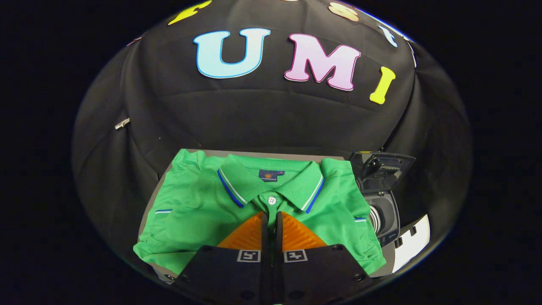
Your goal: Put the clothes into the washing machine and then close the washing machine lid.
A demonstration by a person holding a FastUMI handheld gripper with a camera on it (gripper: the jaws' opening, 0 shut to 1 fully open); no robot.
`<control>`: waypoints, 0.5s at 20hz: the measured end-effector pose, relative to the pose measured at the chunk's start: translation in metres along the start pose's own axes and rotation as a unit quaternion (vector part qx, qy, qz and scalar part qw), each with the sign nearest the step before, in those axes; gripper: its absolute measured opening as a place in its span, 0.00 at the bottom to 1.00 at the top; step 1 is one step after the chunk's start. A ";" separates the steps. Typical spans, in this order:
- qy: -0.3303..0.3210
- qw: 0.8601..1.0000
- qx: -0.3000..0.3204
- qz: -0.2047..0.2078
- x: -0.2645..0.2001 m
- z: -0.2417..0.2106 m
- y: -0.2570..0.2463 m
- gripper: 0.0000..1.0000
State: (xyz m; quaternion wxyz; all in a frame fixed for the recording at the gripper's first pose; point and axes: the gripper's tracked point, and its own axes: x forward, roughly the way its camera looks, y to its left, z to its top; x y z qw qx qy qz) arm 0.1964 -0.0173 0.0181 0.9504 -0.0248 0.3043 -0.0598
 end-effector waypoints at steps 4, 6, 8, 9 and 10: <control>-0.053 0.998 0.009 -0.010 -0.013 0.023 0.003 0.05; -0.073 0.997 0.011 -0.021 -0.018 0.032 0.004 0.05; -0.085 0.996 0.012 -0.034 -0.024 0.034 -0.001 0.05; -0.094 0.995 0.010 -0.034 -0.029 0.037 -0.003 0.05; -0.098 0.994 0.010 -0.041 -0.030 0.039 -0.006 0.05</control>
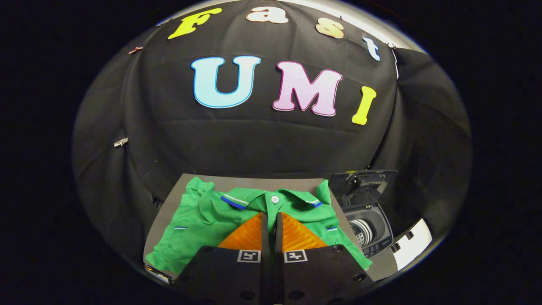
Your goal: Put the clothes into the washing machine and then close the washing machine lid.
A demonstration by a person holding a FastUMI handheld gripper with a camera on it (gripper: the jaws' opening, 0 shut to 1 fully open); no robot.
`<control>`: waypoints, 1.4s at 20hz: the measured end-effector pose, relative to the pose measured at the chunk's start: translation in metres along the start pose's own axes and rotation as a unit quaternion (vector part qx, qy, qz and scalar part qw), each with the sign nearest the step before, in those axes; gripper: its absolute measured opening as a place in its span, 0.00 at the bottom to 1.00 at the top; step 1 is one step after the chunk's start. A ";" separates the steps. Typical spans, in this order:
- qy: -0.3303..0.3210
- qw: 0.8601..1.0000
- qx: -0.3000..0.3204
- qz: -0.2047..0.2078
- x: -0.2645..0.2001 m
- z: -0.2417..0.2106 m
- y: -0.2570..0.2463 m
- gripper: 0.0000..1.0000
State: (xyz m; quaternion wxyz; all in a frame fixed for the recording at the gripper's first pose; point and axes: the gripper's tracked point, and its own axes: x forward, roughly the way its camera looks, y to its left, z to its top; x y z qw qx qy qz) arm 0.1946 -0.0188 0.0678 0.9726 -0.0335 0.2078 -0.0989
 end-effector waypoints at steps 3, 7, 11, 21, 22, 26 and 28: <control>-0.024 1.000 0.003 -0.006 -0.006 0.008 -0.016 0.05; -0.040 0.999 0.012 0.000 -0.010 0.019 -0.039 0.05; -0.048 0.999 0.015 0.012 -0.009 0.029 -0.078 0.05; -0.053 0.998 0.034 0.009 0.017 0.033 -0.221 0.05; -0.054 0.998 0.037 0.002 0.022 0.032 -0.236 0.05; -0.046 0.997 0.048 -0.029 0.050 0.022 -0.295 0.05; -0.047 0.997 0.050 -0.046 0.064 0.017 -0.323 0.05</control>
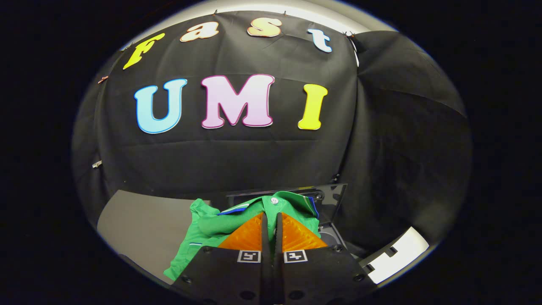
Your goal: Put the clothes into the washing machine and then close the washing machine lid.
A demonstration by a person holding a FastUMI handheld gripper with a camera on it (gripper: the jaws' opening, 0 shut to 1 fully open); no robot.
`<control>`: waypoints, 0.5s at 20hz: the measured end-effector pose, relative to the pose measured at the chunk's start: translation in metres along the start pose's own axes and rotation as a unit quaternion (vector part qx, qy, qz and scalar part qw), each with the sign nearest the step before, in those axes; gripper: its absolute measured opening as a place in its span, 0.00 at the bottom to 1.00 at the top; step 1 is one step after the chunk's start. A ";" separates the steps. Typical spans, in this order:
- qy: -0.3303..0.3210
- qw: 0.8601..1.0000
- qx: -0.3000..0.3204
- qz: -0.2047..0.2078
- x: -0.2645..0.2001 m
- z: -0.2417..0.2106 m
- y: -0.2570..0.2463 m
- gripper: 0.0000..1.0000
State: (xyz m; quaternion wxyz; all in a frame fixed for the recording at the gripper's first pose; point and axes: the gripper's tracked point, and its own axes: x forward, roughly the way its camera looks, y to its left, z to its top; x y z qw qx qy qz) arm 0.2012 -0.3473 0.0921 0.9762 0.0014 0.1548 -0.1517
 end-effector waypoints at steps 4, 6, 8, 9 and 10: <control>0.027 0.999 -0.017 -0.017 0.030 -0.021 -0.021 0.05; 0.035 0.999 -0.019 -0.020 0.043 -0.031 -0.028 0.05; 0.051 0.998 -0.012 -0.026 0.058 -0.047 -0.034 0.05; 0.057 0.998 -0.012 -0.029 0.066 -0.055 -0.039 0.05; 0.063 0.997 -0.015 -0.034 0.072 -0.062 -0.043 0.05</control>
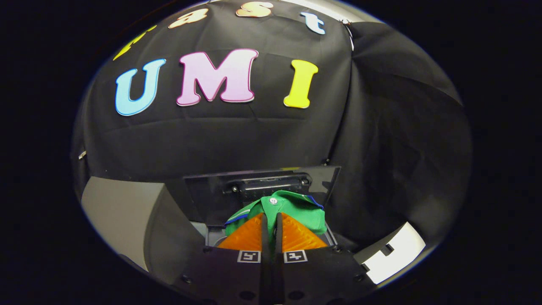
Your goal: Put the clothes into the washing machine and then close the washing machine lid.
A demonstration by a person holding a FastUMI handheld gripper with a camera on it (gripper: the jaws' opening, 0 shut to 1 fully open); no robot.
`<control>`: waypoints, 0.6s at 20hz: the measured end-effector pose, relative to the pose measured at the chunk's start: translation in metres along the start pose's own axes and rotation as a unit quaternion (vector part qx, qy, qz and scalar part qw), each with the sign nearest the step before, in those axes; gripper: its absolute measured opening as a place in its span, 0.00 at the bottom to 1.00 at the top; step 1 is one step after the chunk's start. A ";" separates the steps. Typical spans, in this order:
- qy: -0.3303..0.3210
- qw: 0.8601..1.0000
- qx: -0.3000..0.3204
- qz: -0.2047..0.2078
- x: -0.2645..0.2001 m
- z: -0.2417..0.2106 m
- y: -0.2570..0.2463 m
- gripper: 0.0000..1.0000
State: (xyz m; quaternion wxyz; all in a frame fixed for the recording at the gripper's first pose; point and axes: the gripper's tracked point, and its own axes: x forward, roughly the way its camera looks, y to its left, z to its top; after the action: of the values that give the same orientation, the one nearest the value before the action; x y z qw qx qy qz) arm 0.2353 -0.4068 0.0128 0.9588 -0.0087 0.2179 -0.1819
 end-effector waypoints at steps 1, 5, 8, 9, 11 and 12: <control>0.006 1.000 -0.001 0.000 0.007 -0.008 0.003 0.05; 0.041 0.999 -0.006 0.000 0.040 -0.041 -0.003 0.05; 0.070 0.997 -0.029 0.007 0.056 -0.072 -0.001 0.05; 0.078 0.996 -0.043 0.009 0.064 -0.082 0.000 0.05; 0.104 0.993 -0.060 0.020 0.077 -0.105 0.004 0.05; 0.111 0.992 -0.059 0.026 0.082 -0.114 0.007 0.05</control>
State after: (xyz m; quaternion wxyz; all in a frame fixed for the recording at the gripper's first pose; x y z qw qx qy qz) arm 0.2583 -0.4218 -0.1254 0.9308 -0.0393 0.3337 -0.1440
